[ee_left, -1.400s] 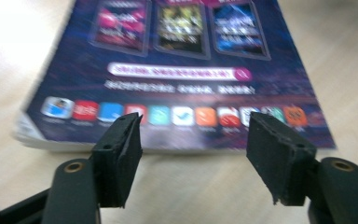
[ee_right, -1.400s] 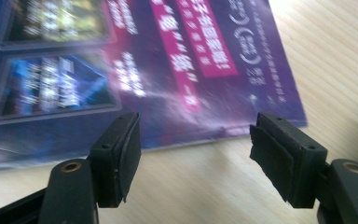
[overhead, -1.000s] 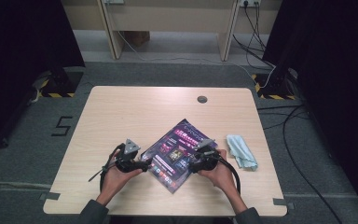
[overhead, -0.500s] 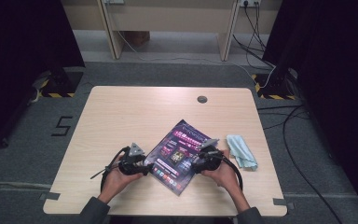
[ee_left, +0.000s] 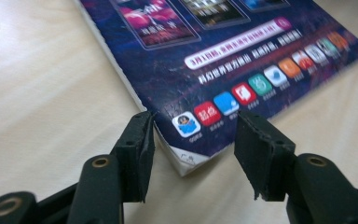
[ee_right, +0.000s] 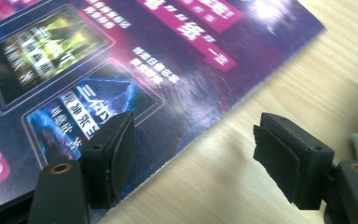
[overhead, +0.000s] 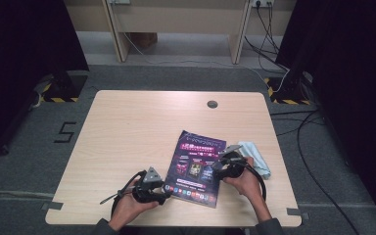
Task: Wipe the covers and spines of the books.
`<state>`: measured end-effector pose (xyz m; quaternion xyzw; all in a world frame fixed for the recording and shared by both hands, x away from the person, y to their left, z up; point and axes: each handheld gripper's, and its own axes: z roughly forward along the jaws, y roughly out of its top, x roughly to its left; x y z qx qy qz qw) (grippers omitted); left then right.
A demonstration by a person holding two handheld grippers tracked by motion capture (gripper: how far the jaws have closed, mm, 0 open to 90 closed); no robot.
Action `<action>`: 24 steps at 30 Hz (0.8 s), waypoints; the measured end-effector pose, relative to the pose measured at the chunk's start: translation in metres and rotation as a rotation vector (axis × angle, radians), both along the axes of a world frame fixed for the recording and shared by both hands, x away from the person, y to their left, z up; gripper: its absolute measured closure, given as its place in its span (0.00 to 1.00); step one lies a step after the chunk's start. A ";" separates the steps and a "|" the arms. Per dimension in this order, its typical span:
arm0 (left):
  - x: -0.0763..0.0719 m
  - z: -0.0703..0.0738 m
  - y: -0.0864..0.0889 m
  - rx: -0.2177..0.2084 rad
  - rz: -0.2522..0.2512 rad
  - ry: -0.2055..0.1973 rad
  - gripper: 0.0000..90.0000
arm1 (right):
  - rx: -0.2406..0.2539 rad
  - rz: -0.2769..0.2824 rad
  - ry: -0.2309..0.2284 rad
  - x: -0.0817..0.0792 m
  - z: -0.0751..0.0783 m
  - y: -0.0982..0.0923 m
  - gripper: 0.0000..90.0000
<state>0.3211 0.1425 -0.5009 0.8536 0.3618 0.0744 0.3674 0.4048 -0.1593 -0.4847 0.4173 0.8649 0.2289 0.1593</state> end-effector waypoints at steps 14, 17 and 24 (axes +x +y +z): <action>-0.010 -0.004 -0.009 -0.091 -0.063 0.042 0.48 | -0.020 -0.044 -0.033 0.003 0.000 -0.007 0.31; -0.011 -0.004 -0.011 -0.080 -0.075 0.034 0.48 | -0.024 -0.055 -0.041 0.004 0.000 -0.007 0.31; -0.010 -0.006 -0.013 -0.079 -0.074 0.022 0.49 | 0.001 -0.089 -0.052 0.012 -0.003 -0.007 0.30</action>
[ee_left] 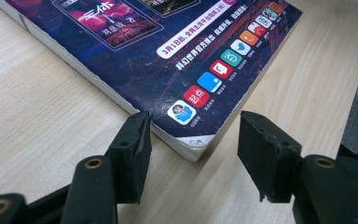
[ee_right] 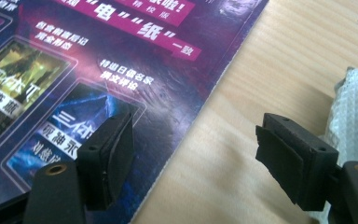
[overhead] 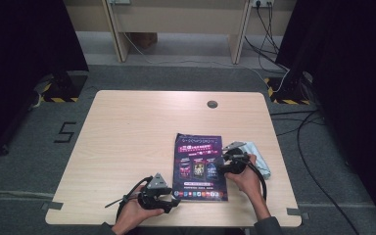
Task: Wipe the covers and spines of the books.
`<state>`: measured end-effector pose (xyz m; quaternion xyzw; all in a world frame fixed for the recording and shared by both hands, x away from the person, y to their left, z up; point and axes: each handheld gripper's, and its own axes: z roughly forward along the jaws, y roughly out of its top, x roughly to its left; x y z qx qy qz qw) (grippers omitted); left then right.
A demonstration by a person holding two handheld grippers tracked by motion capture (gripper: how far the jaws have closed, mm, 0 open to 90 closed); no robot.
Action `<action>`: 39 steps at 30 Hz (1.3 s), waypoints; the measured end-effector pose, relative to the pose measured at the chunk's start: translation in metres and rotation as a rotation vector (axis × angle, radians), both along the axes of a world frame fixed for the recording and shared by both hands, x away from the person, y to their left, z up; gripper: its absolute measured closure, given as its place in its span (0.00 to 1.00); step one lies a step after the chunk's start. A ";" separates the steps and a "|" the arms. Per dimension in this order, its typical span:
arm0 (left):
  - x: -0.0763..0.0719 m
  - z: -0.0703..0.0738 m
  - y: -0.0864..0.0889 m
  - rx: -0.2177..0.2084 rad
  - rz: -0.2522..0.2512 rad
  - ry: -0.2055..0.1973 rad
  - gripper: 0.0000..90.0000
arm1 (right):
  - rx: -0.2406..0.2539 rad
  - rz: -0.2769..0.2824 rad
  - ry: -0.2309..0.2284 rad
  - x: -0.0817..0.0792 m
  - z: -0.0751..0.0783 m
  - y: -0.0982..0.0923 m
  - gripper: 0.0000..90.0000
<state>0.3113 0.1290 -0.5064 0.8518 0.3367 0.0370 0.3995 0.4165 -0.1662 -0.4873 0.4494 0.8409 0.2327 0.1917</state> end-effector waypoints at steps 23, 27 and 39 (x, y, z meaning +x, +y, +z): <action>0.004 0.002 0.013 0.012 0.048 -0.017 0.31 | 0.074 -0.030 -0.083 -0.003 0.038 -0.040 0.31; 0.004 0.002 0.021 0.002 0.075 -0.018 0.29 | 0.079 -0.068 -0.091 -0.004 0.042 -0.057 0.33; 0.010 -0.001 0.043 0.049 0.152 -0.024 0.24 | 0.032 -0.127 -0.112 -0.003 0.043 -0.090 0.49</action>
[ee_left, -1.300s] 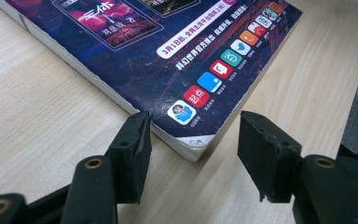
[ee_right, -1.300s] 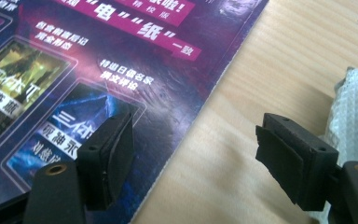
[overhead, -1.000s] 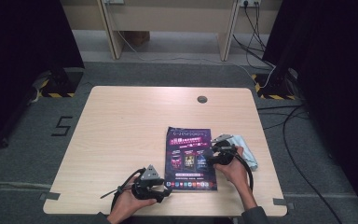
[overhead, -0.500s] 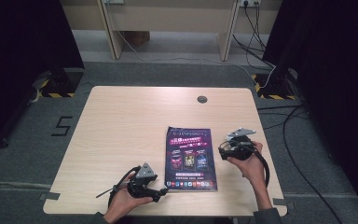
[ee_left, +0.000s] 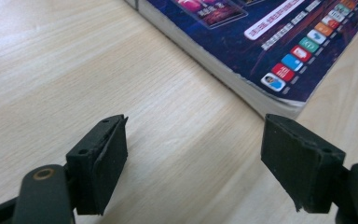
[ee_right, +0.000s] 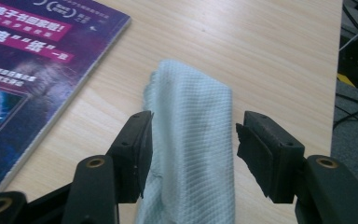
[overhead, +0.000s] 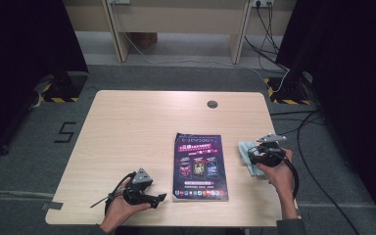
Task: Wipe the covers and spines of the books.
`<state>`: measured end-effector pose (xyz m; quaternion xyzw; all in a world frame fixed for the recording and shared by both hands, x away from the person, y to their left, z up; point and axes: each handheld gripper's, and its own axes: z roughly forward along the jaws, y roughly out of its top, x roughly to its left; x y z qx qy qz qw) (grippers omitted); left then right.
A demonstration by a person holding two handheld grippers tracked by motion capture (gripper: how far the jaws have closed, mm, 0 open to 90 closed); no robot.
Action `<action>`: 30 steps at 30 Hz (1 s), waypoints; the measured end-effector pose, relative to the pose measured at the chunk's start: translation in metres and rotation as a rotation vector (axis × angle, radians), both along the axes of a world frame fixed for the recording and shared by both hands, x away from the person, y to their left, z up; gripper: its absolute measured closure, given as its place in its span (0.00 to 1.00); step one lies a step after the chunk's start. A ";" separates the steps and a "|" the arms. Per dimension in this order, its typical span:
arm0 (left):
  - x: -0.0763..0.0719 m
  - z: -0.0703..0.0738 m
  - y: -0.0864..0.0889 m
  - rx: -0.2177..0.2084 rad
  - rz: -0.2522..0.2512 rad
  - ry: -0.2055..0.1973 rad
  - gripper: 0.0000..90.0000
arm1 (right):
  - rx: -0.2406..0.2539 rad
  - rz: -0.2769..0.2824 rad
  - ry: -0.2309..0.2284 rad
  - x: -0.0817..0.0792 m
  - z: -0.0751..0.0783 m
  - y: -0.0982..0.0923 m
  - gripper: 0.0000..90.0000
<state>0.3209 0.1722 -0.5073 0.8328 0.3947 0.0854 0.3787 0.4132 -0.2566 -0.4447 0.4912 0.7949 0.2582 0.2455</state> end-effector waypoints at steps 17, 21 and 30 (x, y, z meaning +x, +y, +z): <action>0.006 -0.004 0.004 0.024 0.036 -0.006 0.21 | -0.019 -0.013 0.040 0.007 -0.019 -0.010 0.48; 0.007 -0.004 0.004 0.028 0.039 -0.008 0.21 | -0.030 -0.015 0.053 0.008 -0.021 -0.007 0.47; 0.008 -0.001 0.004 0.019 0.058 -0.040 0.21 | -0.056 0.016 0.101 0.015 -0.040 -0.007 0.63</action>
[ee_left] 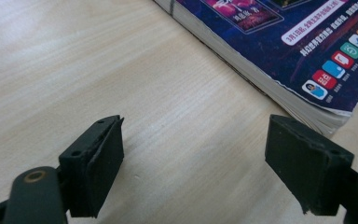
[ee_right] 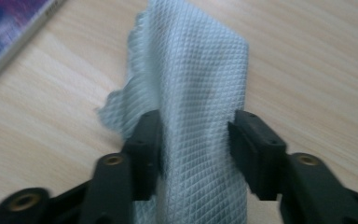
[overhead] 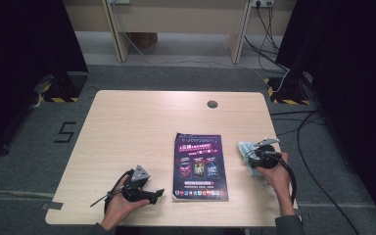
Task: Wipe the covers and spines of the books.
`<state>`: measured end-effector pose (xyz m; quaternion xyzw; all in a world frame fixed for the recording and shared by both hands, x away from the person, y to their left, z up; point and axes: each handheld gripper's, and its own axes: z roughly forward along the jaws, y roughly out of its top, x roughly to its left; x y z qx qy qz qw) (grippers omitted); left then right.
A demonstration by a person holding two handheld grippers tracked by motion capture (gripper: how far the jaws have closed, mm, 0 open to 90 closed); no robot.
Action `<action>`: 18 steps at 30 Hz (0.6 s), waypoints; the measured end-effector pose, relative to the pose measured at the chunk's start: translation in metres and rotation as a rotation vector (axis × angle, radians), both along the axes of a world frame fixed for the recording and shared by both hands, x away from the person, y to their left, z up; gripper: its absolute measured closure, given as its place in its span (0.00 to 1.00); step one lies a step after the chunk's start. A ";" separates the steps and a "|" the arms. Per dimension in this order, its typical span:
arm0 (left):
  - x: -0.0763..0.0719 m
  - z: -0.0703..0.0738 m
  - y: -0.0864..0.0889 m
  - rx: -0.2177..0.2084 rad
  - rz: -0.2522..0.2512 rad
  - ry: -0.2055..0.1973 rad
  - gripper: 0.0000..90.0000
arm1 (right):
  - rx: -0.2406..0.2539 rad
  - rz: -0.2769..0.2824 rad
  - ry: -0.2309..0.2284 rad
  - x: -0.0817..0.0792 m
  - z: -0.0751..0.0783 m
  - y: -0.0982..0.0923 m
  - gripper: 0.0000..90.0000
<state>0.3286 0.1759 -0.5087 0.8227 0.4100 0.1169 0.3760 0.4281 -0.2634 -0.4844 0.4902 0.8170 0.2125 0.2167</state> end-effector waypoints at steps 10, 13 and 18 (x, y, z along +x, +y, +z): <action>0.000 0.004 -0.011 -0.095 0.001 -0.035 0.21 | 0.058 0.017 -0.077 -0.004 0.012 -0.005 0.90; 0.002 0.004 -0.019 -0.140 0.005 -0.035 0.24 | 0.062 0.032 -0.125 -0.007 0.024 -0.001 0.90; 0.005 0.000 -0.039 -0.165 -0.007 -0.012 0.31 | 0.091 0.086 -0.170 -0.011 0.042 0.019 0.90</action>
